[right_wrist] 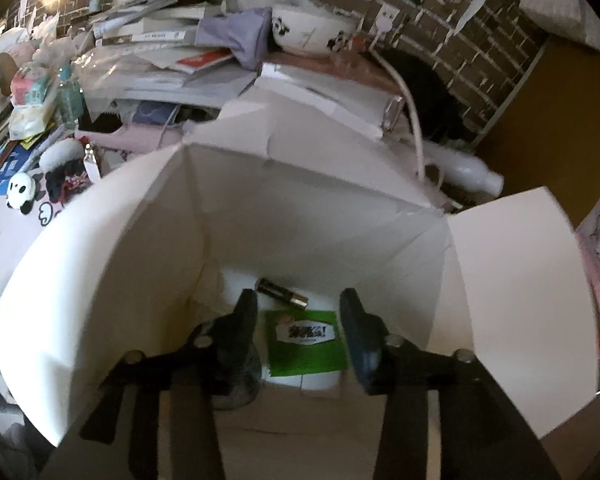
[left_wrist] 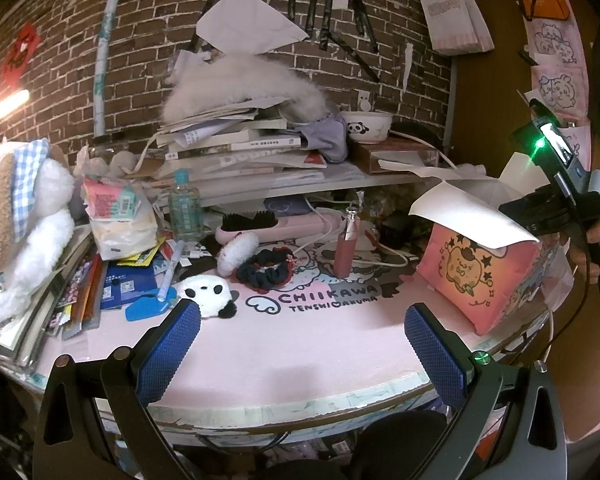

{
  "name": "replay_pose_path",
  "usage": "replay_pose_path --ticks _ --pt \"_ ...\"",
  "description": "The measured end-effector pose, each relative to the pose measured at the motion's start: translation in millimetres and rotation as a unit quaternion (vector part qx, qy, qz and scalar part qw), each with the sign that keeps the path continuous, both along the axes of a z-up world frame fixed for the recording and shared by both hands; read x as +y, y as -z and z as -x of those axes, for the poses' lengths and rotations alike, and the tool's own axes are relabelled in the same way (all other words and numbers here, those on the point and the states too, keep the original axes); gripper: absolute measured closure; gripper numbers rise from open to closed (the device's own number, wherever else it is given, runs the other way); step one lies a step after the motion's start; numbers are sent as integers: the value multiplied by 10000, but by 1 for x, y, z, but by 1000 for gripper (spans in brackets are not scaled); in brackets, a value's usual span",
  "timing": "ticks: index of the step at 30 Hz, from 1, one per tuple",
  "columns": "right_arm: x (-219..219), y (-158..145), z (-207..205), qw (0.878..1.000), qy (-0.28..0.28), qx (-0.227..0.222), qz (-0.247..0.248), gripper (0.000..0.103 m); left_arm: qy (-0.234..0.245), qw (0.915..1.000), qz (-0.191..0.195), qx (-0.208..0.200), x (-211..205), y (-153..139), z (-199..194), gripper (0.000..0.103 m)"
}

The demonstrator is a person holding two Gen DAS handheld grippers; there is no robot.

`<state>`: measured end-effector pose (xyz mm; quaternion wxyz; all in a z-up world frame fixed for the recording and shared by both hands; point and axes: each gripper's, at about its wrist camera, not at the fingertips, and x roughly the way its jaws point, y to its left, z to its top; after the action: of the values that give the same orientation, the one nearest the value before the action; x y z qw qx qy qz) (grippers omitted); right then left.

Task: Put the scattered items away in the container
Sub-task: 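Lower the packet into the box and open the right gripper, then move the right gripper to the pink perfume bottle and close on it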

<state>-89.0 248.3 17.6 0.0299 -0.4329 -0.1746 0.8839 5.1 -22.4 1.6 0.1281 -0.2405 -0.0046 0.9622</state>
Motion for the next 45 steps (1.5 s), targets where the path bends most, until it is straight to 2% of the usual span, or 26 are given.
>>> replay_pose_path --ticks 2,6,11,16,19,24,28,34,37,41,45 --pt "-2 -4 -3 10000 -18 83 -18 51 5 10000 2 3 0 0 0 1" --pt "-6 -14 -9 9993 22 362 -103 47 0 10000 -6 20 -2 -2 -1 1" --pt "-8 -33 -22 9960 106 877 -118 30 -44 10000 -15 25 -5 -3 -3 1" --pt "-15 -53 -34 9921 23 1250 97 29 -103 9999 -36 41 -10 -4 -5 1" --pt "-25 -64 -46 9874 -202 1502 458 28 -125 9999 -40 58 -12 -4 -6 1" --pt "-55 -75 -69 9687 -914 1945 1245 27 -173 9998 -59 81 -17 -5 -7 1" --pt "-93 -68 -86 9555 -1452 2147 1409 27 -234 9997 -60 106 -23 -5 -9 1" --pt "-143 -46 -106 9423 -2061 2252 1374 27 -407 9991 -42 98 -35 -2 -12 1" --pt "-159 -36 -107 9393 -2239 2111 1515 27 -451 9989 -116 86 -44 2 -13 1" --pt "-178 -17 -96 9436 -2241 1762 1686 36 -565 9983 -106 47 -53 8 -13 1" --pt "-187 4 -76 9533 -1944 1490 1765 37 -596 9980 -203 4 -61 15 -11 1"
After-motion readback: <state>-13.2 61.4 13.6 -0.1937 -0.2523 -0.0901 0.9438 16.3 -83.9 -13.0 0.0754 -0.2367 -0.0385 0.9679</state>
